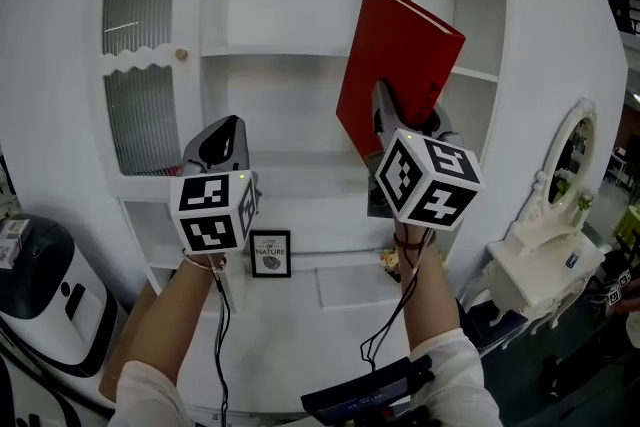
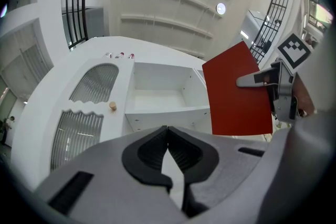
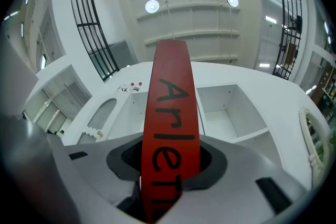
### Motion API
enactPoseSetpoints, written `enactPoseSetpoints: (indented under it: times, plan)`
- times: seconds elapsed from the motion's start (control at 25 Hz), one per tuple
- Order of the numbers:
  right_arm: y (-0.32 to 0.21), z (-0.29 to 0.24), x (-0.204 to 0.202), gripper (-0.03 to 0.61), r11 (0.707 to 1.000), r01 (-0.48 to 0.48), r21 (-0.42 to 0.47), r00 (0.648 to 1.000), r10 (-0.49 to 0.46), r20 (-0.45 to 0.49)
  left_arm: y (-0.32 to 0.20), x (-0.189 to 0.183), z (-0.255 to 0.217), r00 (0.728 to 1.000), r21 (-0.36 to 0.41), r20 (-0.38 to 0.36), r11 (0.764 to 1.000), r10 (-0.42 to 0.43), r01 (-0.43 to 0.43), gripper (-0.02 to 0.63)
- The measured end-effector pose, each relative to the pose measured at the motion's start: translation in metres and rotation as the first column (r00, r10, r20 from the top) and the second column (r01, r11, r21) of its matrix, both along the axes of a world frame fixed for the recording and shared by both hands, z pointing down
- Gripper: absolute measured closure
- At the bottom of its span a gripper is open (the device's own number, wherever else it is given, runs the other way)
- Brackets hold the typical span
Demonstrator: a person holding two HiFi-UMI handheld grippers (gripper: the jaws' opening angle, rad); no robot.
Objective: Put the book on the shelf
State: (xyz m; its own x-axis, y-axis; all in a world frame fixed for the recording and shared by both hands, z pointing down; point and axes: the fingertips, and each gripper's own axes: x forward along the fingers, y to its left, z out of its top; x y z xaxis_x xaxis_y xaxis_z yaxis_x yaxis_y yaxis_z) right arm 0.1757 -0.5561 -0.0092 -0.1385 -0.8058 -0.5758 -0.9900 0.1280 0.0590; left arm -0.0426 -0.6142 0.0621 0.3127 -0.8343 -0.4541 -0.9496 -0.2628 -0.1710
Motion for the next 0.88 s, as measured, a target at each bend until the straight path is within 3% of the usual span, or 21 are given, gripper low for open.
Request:
enactPoseSetpoints:
  times: [0.88]
  plan:
    - [0.020,-0.057,-0.016,0.402,0.997,-0.041,0.069,0.999,0.043,-0.029,0.009,0.001,-0.055,0.999,0.067,0.002,0.997,0.043,-0.043,0.604]
